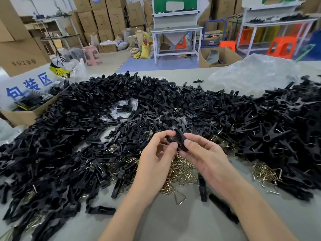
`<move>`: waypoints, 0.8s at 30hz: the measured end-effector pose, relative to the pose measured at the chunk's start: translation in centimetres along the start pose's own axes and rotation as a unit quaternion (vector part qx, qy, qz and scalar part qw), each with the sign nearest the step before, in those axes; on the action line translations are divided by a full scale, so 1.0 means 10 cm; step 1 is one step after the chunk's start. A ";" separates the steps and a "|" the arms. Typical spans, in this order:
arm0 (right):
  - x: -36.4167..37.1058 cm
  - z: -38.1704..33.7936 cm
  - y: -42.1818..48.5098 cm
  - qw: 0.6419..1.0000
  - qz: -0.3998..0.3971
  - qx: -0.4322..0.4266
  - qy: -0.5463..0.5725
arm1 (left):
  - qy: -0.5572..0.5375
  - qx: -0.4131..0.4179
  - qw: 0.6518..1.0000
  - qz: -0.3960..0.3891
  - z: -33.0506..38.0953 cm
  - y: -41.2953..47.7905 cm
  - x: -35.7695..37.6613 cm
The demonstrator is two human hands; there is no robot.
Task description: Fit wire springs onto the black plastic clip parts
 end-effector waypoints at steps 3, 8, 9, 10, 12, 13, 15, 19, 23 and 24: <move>-0.01 0.02 0.01 1.000 0.011 0.004 0.012 | 0.001 -0.003 1.000 -0.012 0.00 0.01 -0.01; -0.02 0.04 0.03 1.000 0.013 0.007 0.007 | 0.008 -0.005 1.000 -0.005 -0.02 0.01 -0.02; -0.02 0.04 0.03 1.000 0.014 0.008 0.003 | 0.009 -0.004 1.000 -0.003 -0.02 0.01 -0.02; -0.02 0.05 0.03 1.000 0.015 0.008 -0.003 | 0.012 -0.001 1.000 0.001 -0.02 0.01 -0.02; -0.02 0.05 0.02 1.000 0.015 0.005 -0.017 | 0.029 0.007 1.000 0.009 -0.01 0.01 -0.02; -0.01 0.05 0.02 1.000 0.014 0.003 -0.023 | 0.041 0.014 0.999 0.012 -0.01 0.00 -0.02; -0.01 0.05 0.02 0.999 0.012 0.000 -0.034 | 0.070 0.029 0.997 0.010 -0.01 0.00 -0.01; -0.02 0.04 0.02 0.999 0.011 -0.002 -0.046 | 0.143 0.060 0.988 0.022 0.01 -0.02 -0.02; -0.01 0.04 0.00 0.997 -0.011 -0.006 -0.077 | 0.130 0.048 0.990 0.039 0.01 -0.02 -0.03; 0.00 0.04 0.00 0.996 -0.015 -0.008 -0.085 | 0.118 0.042 0.991 0.047 0.00 -0.02 -0.04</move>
Point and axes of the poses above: each hand's wrist, its own y-axis towards the middle knuckle, its own x-axis out of the palm, z = x × y, the point moved 5 cm from there along y, towards the middle knuckle, and after that the axes turned 3 degrees about -z, right-handed, at the moved point
